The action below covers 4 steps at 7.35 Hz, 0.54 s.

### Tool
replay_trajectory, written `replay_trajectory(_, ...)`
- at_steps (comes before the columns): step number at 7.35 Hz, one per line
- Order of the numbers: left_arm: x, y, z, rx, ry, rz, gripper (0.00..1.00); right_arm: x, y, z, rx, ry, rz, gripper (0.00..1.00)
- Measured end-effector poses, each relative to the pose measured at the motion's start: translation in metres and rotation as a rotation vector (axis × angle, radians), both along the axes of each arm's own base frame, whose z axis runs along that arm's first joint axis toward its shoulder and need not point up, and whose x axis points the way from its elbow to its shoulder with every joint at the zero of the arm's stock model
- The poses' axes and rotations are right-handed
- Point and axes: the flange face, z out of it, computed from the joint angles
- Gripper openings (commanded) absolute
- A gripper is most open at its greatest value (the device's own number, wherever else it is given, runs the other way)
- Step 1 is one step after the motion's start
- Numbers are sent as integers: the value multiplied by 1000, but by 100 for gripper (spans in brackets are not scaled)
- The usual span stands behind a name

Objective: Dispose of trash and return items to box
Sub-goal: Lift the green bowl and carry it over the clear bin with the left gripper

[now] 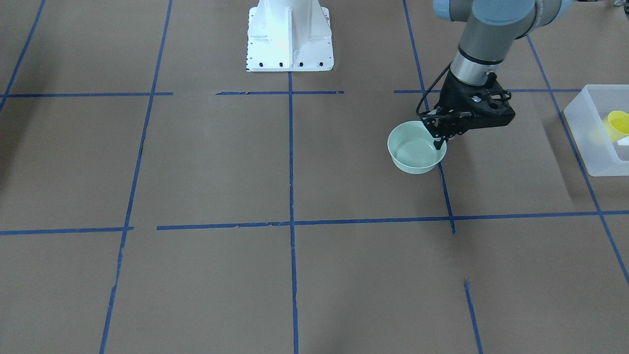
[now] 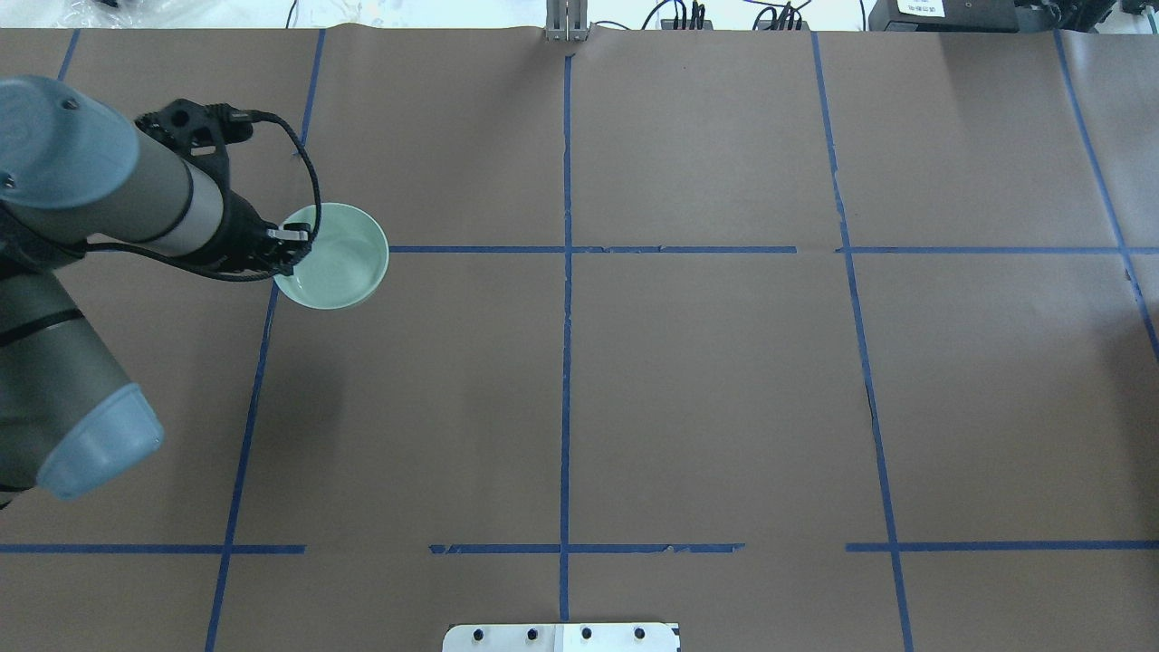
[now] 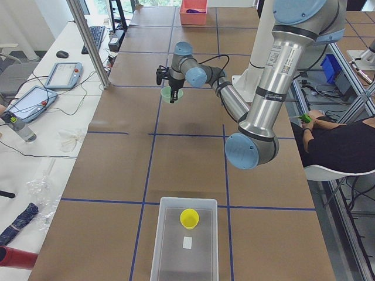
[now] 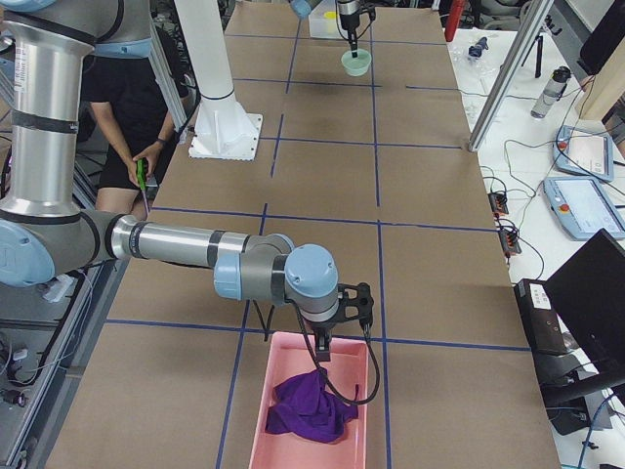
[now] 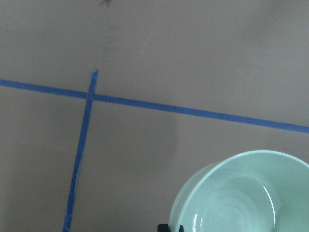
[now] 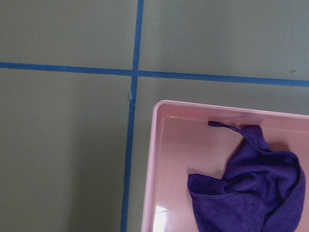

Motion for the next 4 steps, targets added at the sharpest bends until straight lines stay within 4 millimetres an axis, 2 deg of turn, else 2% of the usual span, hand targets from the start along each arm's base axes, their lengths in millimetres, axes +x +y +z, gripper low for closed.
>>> replay_trajectory(2,-54,-17,36,57,-52,90,0,-37,-12,-31,-38,-25,6,100)
replay_trajectory(4,-125,-39,82,111,-120,147,0,-51,-18,-47,-23,-33,9,100)
